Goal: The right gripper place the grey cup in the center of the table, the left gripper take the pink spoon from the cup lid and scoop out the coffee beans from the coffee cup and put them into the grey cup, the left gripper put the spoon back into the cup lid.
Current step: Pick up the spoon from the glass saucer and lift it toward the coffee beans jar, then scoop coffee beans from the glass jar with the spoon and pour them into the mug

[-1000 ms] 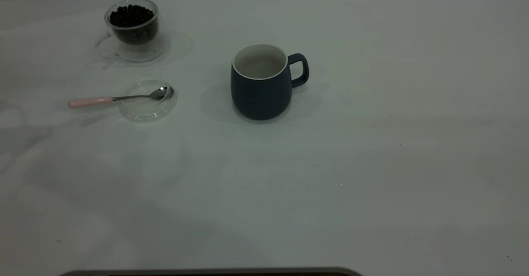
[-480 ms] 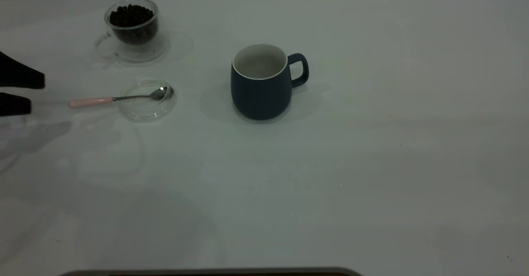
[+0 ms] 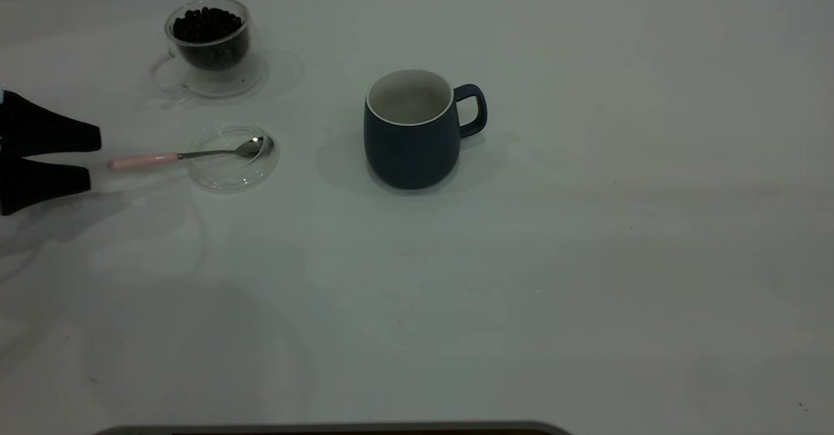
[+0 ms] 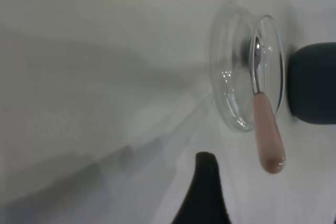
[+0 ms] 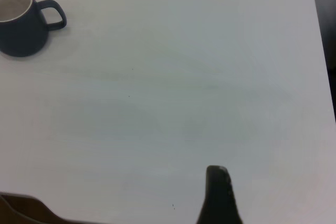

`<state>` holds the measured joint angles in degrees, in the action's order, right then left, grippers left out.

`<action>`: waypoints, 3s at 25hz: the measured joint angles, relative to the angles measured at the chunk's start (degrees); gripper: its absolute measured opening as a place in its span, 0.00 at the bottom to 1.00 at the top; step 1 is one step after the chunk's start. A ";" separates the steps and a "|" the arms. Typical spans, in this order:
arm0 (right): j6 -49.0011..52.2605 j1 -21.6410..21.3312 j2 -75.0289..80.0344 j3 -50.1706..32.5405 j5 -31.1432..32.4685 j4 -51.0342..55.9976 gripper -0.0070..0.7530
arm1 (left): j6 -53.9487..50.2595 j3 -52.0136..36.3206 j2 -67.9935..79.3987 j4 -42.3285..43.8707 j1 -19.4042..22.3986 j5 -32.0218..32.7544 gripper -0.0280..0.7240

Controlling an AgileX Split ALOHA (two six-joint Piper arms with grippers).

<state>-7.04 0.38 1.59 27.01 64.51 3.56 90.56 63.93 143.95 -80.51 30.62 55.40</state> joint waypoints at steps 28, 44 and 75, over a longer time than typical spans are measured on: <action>0.00 0.00 0.00 0.00 0.00 0.00 0.78 | -6.64 4.40 3.59 -2.68 -6.54 1.61 0.47; 0.00 0.00 0.00 0.00 0.00 0.00 0.78 | -6.89 4.40 3.59 -2.81 -5.87 1.64 0.20; 0.00 0.00 0.00 0.00 0.00 0.00 0.78 | -33.30 23.46 -12.50 23.39 -4.59 10.84 0.20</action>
<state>-7.04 0.38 1.59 27.01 64.51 3.56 57.26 87.39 131.45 -57.12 26.03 66.24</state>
